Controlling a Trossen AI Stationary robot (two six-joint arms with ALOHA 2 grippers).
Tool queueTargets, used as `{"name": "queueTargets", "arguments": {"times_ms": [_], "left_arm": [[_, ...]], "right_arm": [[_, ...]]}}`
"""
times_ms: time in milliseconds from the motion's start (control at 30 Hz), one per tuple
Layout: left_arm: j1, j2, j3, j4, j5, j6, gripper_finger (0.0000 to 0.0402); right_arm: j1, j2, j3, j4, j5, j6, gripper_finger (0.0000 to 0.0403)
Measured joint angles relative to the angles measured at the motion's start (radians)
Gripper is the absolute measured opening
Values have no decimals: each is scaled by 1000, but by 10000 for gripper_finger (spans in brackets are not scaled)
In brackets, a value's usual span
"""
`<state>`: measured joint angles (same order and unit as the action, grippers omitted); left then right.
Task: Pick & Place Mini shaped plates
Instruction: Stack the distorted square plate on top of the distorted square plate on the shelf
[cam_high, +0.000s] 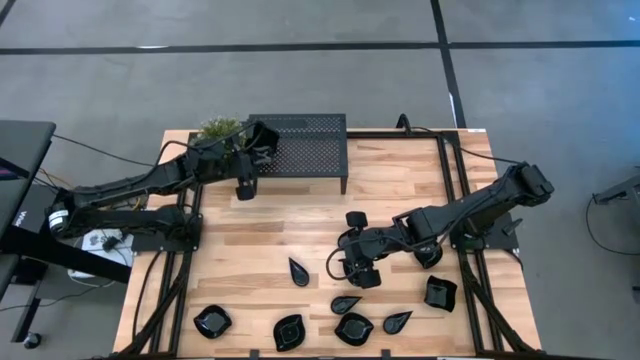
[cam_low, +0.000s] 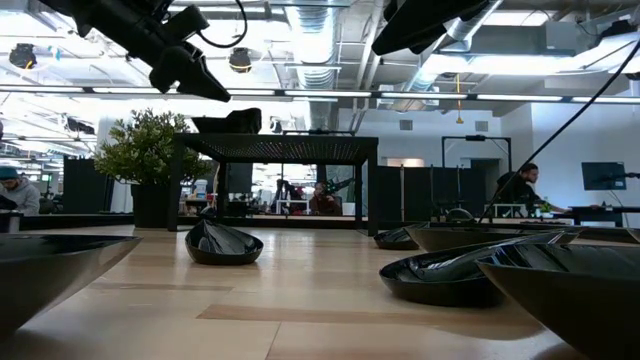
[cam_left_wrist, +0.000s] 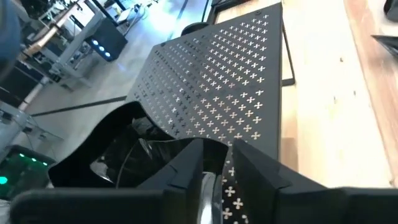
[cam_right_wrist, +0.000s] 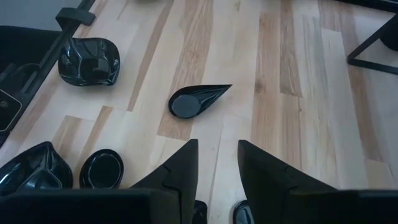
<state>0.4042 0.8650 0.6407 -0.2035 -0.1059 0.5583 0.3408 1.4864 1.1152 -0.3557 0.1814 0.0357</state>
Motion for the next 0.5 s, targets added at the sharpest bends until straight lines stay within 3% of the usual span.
{"name": "queueTargets", "arguments": {"times_ms": [300, 500], "left_arm": [[1, 59, 0, -51, -3, -69, 172], [1, 119, 0, -48, -83, -66, 165]], "right_arm": [[0, 0, 0, 0, 0, 0, 107], [0, 0, 0, 0, 0, 0, 107]]}}
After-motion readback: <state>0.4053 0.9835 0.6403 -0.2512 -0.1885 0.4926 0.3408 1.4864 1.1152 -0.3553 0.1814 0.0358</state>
